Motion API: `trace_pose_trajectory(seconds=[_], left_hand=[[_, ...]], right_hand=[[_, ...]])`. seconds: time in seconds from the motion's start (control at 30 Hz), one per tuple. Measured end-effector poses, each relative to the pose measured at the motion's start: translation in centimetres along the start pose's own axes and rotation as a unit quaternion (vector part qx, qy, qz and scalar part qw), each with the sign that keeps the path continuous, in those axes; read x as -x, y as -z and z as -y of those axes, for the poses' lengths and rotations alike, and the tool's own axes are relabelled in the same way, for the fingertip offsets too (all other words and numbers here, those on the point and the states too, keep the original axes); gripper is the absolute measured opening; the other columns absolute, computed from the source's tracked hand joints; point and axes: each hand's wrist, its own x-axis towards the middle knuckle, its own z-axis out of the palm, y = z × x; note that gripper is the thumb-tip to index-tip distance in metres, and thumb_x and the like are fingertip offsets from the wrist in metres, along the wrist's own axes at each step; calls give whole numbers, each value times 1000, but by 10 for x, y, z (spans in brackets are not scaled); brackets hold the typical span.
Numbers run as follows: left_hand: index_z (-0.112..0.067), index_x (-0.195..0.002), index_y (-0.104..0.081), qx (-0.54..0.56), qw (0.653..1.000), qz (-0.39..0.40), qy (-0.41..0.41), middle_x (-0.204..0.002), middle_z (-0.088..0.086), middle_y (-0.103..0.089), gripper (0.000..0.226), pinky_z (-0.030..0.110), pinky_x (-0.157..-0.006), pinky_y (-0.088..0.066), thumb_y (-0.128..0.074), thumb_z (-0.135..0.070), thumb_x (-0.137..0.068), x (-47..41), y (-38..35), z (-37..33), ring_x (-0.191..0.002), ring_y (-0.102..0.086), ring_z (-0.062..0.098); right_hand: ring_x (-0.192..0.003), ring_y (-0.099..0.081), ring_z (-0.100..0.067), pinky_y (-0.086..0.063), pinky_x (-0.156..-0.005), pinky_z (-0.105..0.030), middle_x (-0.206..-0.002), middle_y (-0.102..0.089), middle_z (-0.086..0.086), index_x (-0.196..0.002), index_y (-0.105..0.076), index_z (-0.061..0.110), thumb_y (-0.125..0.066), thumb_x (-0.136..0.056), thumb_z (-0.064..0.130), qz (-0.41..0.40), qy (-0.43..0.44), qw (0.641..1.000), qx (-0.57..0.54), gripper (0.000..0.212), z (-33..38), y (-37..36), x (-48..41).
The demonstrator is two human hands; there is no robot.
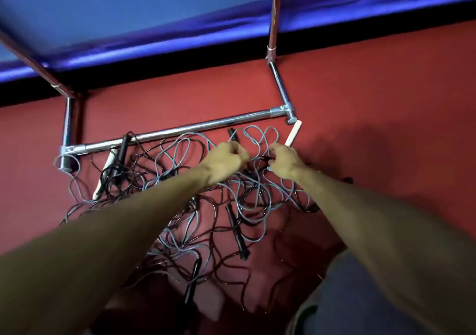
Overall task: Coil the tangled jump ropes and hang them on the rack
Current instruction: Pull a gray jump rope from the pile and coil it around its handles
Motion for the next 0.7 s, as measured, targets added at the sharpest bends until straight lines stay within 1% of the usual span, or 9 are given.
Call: trace_pose_trajectory(seconds=[0.07,0.13,0.27,0.37,0.43,0.5,0.57,0.63,0.7], left_hand=[[-17,-73,-59,26,1000,-1,8,-72,3,-62,18,30,-74,-45,-54,-13,-90,-8,-1,6,-72,-54,19],[-17,-71,-56,41,999,3,21,-73,6,-61,23,27,-70,-44,-53,-9,-92,-11,-1,12,-69,-53,18],[-11,-71,-53,113,993,-10,35,-66,7,-56,25,12,-49,-41,-48,0,-93,-4,5,14,-56,-49,11],[-10,-78,-54,149,988,-15,47,-68,7,-57,19,12,-48,-42,-48,-3,-95,13,13,9,-58,-51,13],[-10,-79,-56,159,986,-12,40,-68,6,-59,18,13,-49,-43,-50,-7,-95,28,22,2,-56,-54,11],[-10,-78,-57,165,986,-11,26,-68,6,-60,18,14,-51,-43,-50,-6,-94,47,34,-7,-53,-55,9],[-8,-81,-57,159,987,-10,1,-69,8,-61,16,15,-52,-43,-49,-5,-95,69,46,-18,-54,-57,11],[-7,-87,-57,149,988,-16,-25,-73,9,-62,11,16,-55,-45,-50,-6,-95,95,60,-29,-59,-59,15],[-8,-87,-57,134,989,-30,-48,-77,9,-65,11,17,-58,-47,-51,-7,-96,122,72,-41,-66,-62,18]], right_hand=[[-120,-53,-33,-43,-99,-39,-125,-59,-15,-122,-53,7,-56,-89,10,7,7,1000,29,33,0,-12,-6],[-120,-52,-32,-42,-98,-37,-124,-58,-12,-119,-56,8,-58,-89,14,-6,26,997,72,31,1,-26,-5],[-110,-59,-31,-41,-93,-34,-111,-67,-11,-106,-68,14,-64,-87,18,-70,21,995,70,20,5,-32,-1],[-106,-62,-30,-47,-91,-33,-109,-70,-10,-105,-71,20,-69,-85,23,-73,-25,997,3,20,18,-12,8],[-99,-64,-31,-52,-86,-35,-101,-70,-11,-96,-72,18,-72,-82,26,-75,-36,996,-42,16,34,12,15],[-94,-64,-29,-52,-83,-35,-94,-71,-10,-88,-73,17,-74,-79,25,-80,-23,993,-81,13,52,37,24],[-89,-64,-23,-51,-82,-32,-90,-71,-8,-87,-72,13,-76,-77,23,-86,-9,988,-125,14,73,60,40],[-81,-65,-20,-53,-81,-32,-84,-69,-6,-85,-70,12,-76,-78,21,-79,4,981,-178,14,96,84,61],[-76,-68,-22,-59,-76,-35,-83,-67,-7,-85,-66,11,-76,-79,14,-55,11,965,-257,12,119,109,87]])
